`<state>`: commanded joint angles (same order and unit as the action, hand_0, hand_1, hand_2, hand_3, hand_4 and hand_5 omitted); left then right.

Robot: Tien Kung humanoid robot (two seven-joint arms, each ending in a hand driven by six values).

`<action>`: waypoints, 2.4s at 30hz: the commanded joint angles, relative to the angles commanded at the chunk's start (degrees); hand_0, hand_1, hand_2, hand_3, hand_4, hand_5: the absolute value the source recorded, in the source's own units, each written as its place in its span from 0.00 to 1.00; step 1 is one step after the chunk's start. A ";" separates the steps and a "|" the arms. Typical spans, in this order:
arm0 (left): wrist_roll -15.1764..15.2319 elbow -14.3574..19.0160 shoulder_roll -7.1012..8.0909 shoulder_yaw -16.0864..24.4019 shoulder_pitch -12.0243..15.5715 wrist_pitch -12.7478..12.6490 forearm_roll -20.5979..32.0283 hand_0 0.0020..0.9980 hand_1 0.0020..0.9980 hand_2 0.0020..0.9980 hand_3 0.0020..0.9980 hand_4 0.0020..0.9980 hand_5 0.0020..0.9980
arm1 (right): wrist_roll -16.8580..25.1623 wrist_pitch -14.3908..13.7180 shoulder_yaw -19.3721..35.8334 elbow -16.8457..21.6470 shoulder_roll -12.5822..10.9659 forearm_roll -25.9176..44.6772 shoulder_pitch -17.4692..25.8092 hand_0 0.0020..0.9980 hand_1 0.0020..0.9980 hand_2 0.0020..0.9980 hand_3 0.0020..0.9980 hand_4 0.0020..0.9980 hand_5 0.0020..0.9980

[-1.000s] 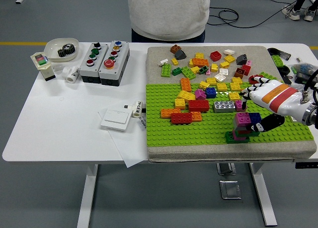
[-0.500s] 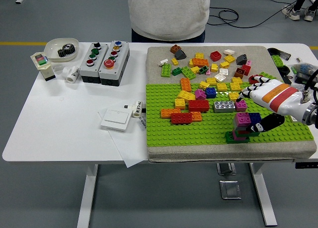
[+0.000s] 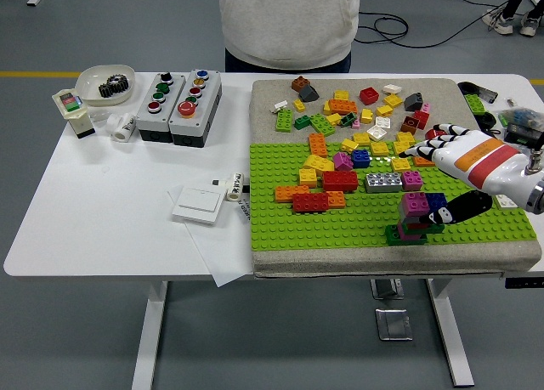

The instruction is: Pick up the brick,pile it on top of brick,press brick,pick up the brick,pile it on top of brick,press brick

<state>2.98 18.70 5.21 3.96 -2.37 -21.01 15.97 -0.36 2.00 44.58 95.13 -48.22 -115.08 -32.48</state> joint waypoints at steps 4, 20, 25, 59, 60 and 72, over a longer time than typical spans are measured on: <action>-0.02 -0.01 -0.02 0.03 0.14 -0.04 -0.03 0.58 0.72 0.69 0.55 0.56 0.61 | -0.14 -4.82 4.16 1.94 0.37 2.29 3.66 0.84 0.79 0.87 0.89 0.98 0.45; -0.44 -0.04 0.01 0.54 0.27 -0.07 -1.03 0.59 0.72 0.69 0.55 0.56 0.61 | 10.95 -9.44 9.74 4.71 -1.14 3.80 9.87 0.67 0.65 0.70 0.57 0.72 0.42; -0.30 -0.03 -0.03 0.36 0.05 -0.06 -0.69 0.59 0.72 0.69 0.55 0.56 0.61 | 10.92 -8.83 8.91 4.71 -1.36 2.51 10.13 0.67 0.65 0.70 0.57 0.72 0.42; -0.05 0.02 -0.07 0.04 -0.46 0.09 -0.20 0.60 0.72 0.68 0.55 0.56 0.61 | 11.38 -6.76 4.80 2.94 -0.96 -0.39 10.32 0.59 0.57 0.61 0.52 0.72 0.40; -0.06 0.02 -0.07 0.04 -0.46 0.08 -0.20 0.60 0.72 0.68 0.55 0.56 0.61 | 11.40 -6.78 4.74 2.95 -0.92 -0.42 10.34 0.59 0.57 0.61 0.52 0.72 0.40; 0.02 0.06 -0.03 -0.08 -0.60 0.10 -0.08 0.60 0.72 0.68 0.55 0.56 0.62 | 11.51 -6.75 3.80 1.76 -0.47 -0.63 9.98 0.59 0.57 0.61 0.52 0.72 0.40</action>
<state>3.00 18.76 5.18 3.88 -2.98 -20.91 15.89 11.15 -4.75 48.38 96.89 -48.69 -115.71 -22.50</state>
